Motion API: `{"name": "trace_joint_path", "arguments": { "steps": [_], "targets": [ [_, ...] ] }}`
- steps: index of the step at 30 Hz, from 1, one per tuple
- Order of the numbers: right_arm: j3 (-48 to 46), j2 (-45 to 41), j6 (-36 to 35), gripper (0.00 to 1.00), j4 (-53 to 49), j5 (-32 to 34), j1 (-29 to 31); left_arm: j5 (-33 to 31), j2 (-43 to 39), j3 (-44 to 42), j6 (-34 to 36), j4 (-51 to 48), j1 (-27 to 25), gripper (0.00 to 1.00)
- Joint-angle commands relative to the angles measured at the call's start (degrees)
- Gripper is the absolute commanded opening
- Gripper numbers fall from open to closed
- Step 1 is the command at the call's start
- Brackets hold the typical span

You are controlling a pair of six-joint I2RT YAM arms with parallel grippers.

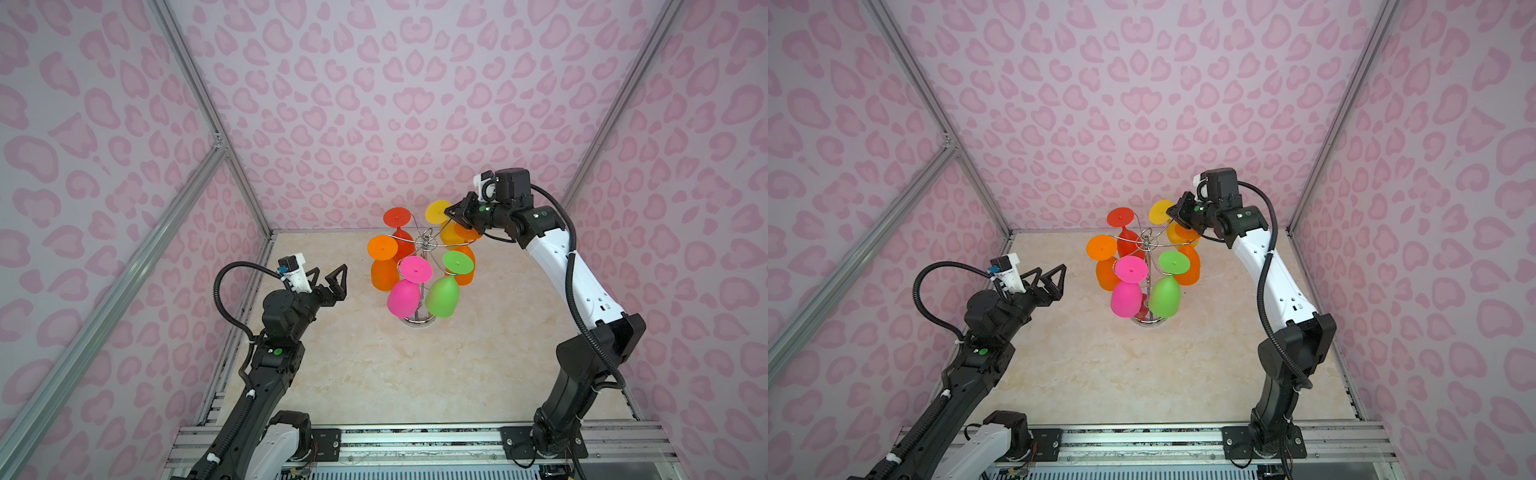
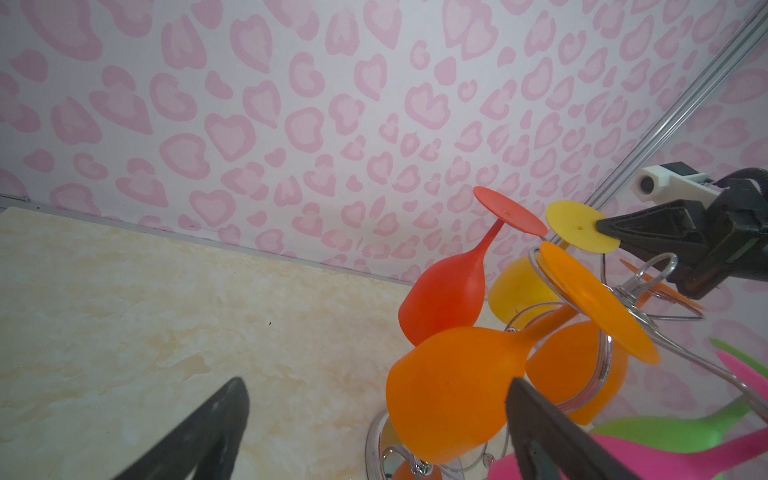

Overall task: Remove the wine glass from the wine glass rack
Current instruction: 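Close the right gripper on the yellow wine glass's base rim, then slide the yellow glass off its rack hook with the right gripper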

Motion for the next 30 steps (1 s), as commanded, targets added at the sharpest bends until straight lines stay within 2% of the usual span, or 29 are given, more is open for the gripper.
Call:
{"name": "trace_joint_path", "arguments": {
  "steps": [1, 30],
  "targets": [
    [-0.8, -0.9, 0.8, 0.0, 2.1, -0.8, -0.4, 0.2, -0.1, 0.4, -0.1, 1.8, 0.0, 0.98],
    [-3.2, -2.7, 3.0, 0.0, 6.1, -2.8, -2.5, -0.1, -0.6, -0.4, -0.3, 1.8, -0.2, 0.98]
  ]
}}
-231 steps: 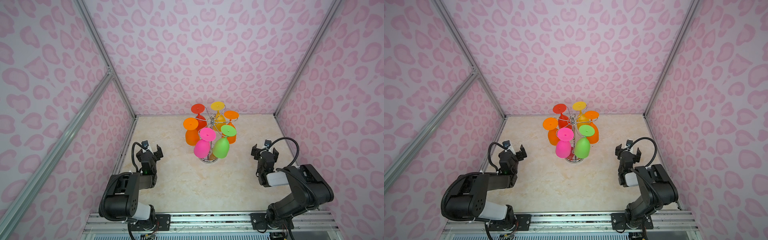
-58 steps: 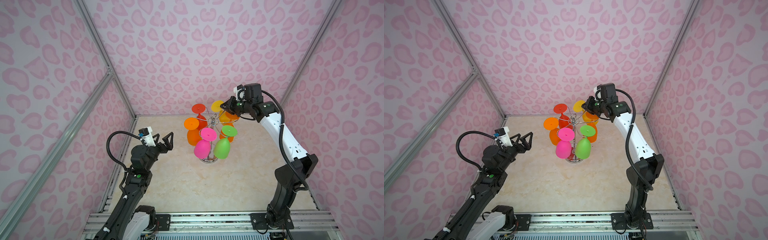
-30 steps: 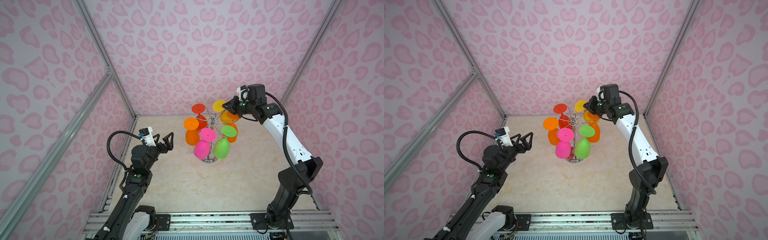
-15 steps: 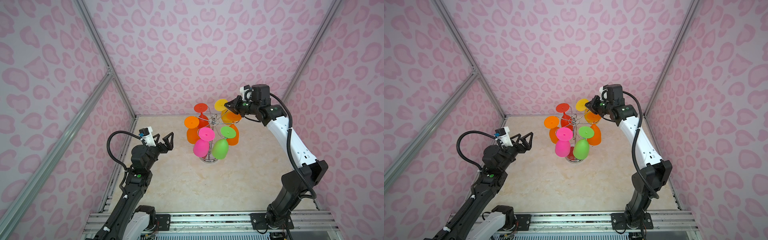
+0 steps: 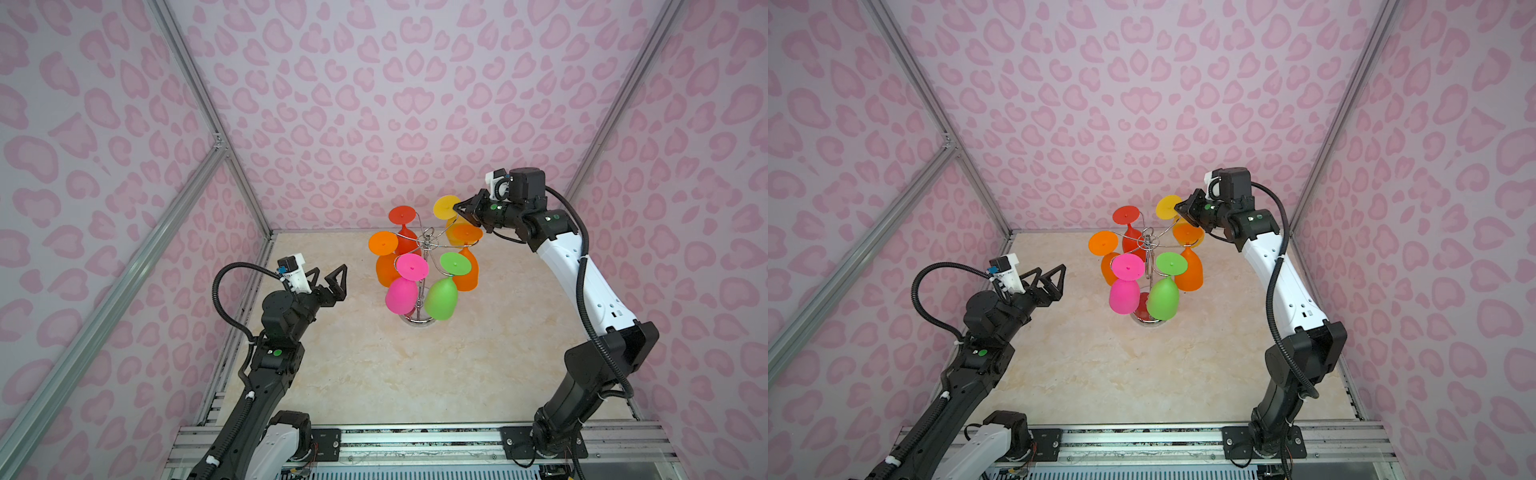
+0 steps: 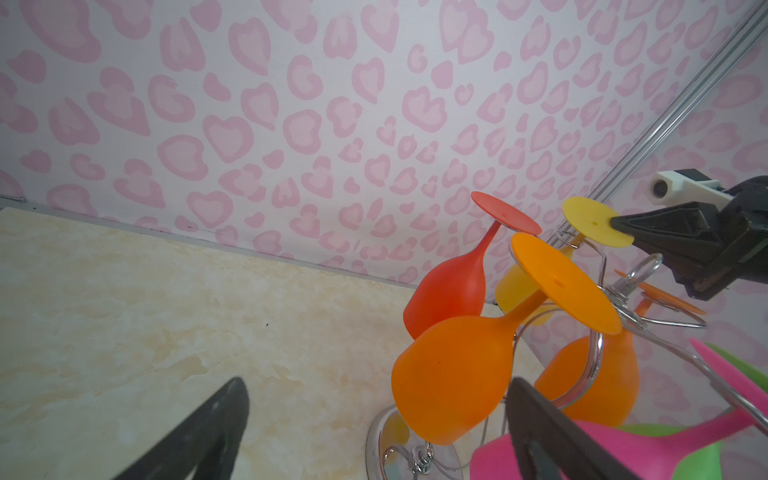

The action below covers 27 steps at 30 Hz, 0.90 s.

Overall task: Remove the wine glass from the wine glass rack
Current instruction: 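Slide the yellow glass off its rack hook with the right gripper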

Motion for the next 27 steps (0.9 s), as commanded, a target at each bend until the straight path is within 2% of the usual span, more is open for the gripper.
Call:
{"name": "trace_joint_path", "arguments": {
  "steps": [1, 27],
  "targets": [
    [0.5, 0.6, 0.7, 0.0, 2.5, -0.9, 0.1, -0.1, 0.1, -0.3, 0.0, 1.8, 0.0, 0.98],
    [-7.2, -4.3, 1.2, 0.0, 6.2, -2.2, -0.3, 0.0, 0.9, 0.2, 0.3, 1.8, -0.1, 0.98]
  ]
}}
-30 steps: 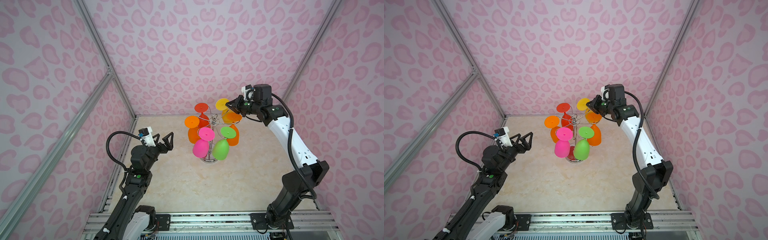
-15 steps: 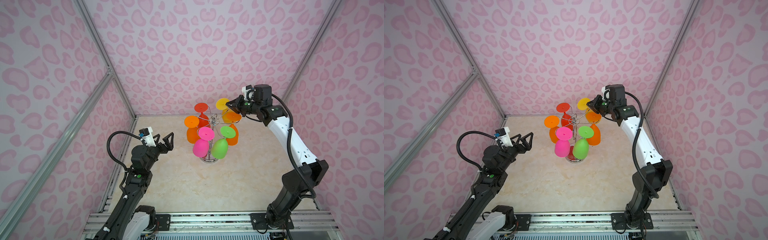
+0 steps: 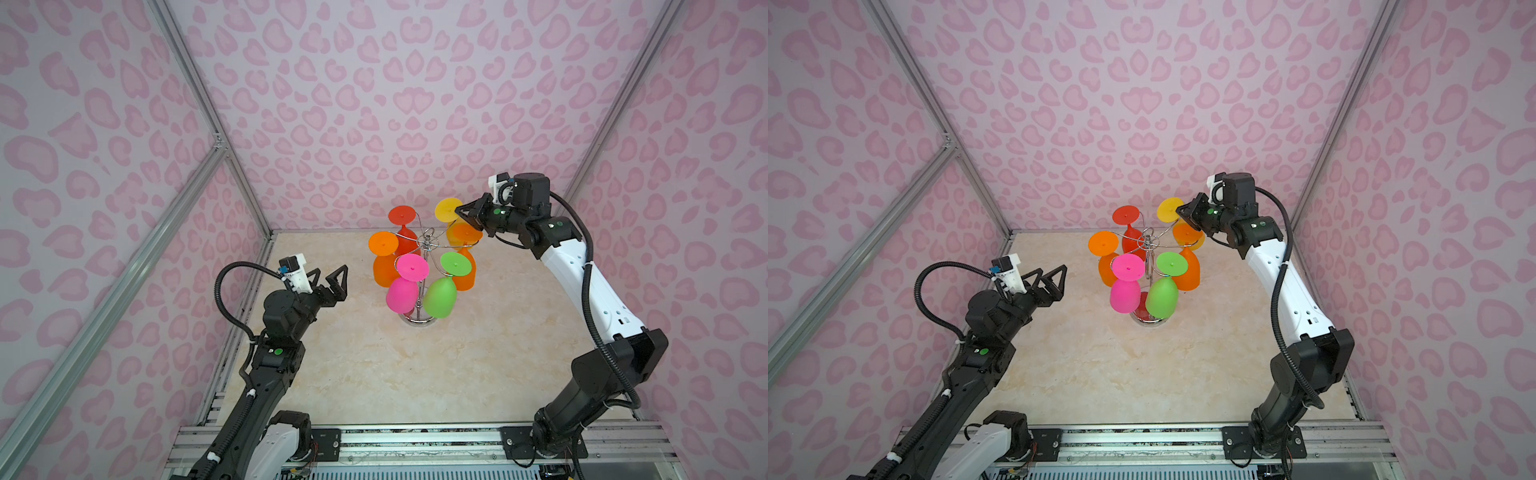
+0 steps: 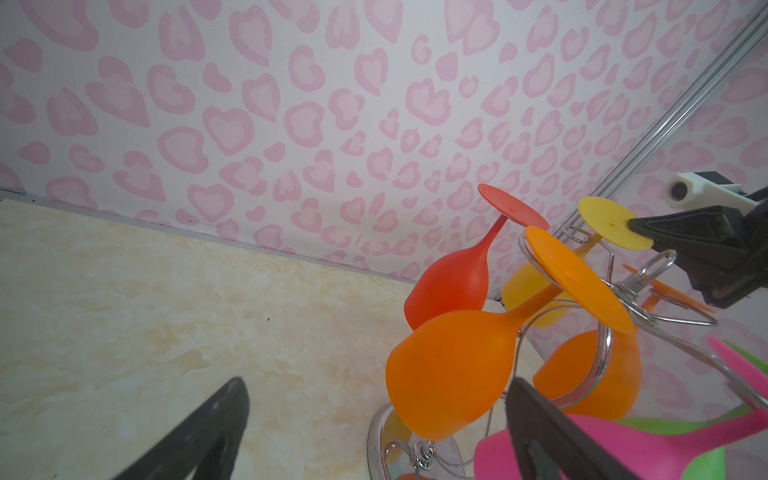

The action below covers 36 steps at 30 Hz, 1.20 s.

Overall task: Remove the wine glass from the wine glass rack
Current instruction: 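Slide the yellow glass off its rack hook with the right gripper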

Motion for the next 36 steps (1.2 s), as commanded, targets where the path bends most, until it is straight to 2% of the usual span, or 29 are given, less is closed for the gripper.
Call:
{"name": "trace_joint_path", "arguments": {
  "steps": [1, 16, 36],
  "targets": [
    [-0.7, -0.3, 0.5, 0.0, 2.4, -1.0, 0.1, 0.0, 0.2, 0.2, 0.3, 1.8, -0.1, 0.98],
    [-4.4, -2.1, 5.4, 0.0, 8.0, -2.9, 2.1, 0.2, 0.5, 0.3, 0.1, 2.1, -0.2, 0.98],
    [2.2, 4.9, 7.9, 0.0, 10.2, -3.9, 3.0, -0.3, -0.6, -0.5, 0.4, 1.4, -0.2, 0.98]
  ]
}}
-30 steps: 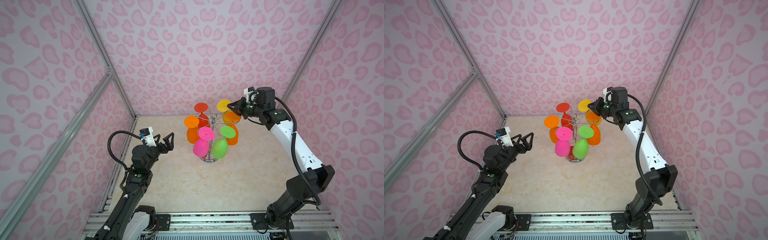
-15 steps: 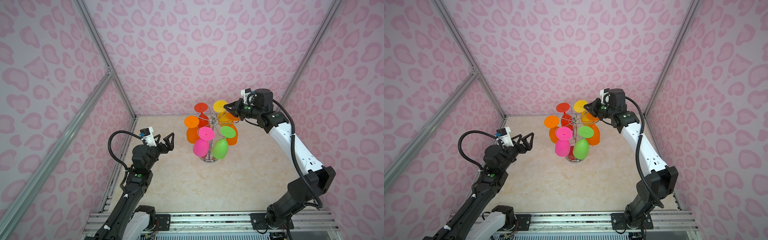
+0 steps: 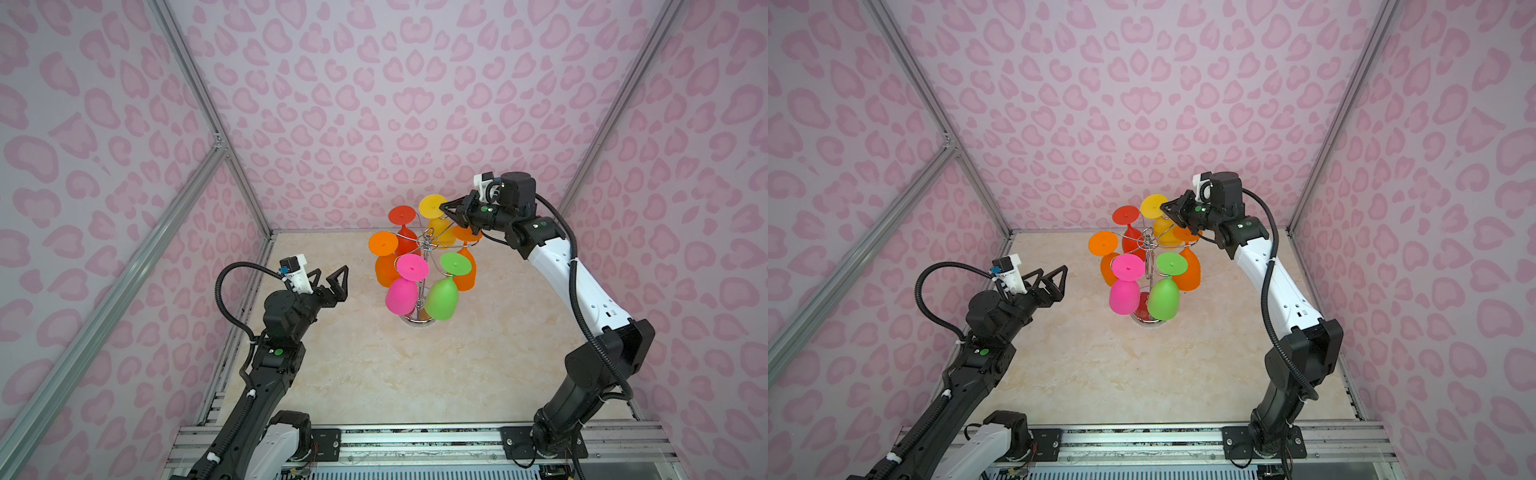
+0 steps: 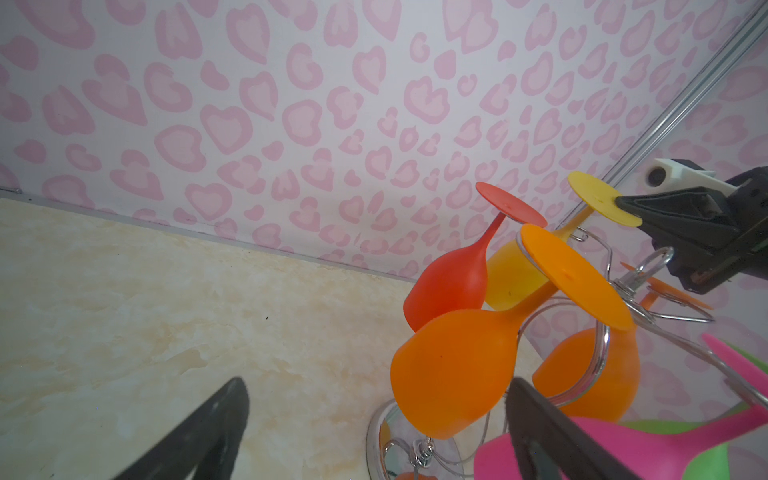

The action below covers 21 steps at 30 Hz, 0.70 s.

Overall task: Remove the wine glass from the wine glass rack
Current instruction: 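Slide the yellow glass off its rack hook with the right gripper, then lift the yellow glass up and away from the rack with the right gripper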

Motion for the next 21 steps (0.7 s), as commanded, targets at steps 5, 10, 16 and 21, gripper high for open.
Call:
{"name": "trace_joint_path", "arguments": {
  "steps": [5, 10, 16, 21],
  "targets": [
    [4.2, 3.8, -0.2, 0.0, 1.5, -0.2, -0.1, -0.2, -0.6, -0.5, 0.4, 1.3, 0.0, 0.98],
    [6.0, 6.2, 0.5, 0.0, 2.8, -0.1, -0.8, -0.4, -0.9, -0.7, 0.5, 1.2, 0.1, 0.98],
    [6.1, 7.0, 1.7, 0.0, 7.3, 1.0, -3.9, -0.6, -1.3, -0.7, 0.7, 0.8, 0.0, 0.98],
    [3.4, 4.1, 2.0, 0.0, 12.0, 2.0, -8.3, -1.1, -2.1, -0.7, 1.3, 0.0, 0.0, 0.98]
  ]
}}
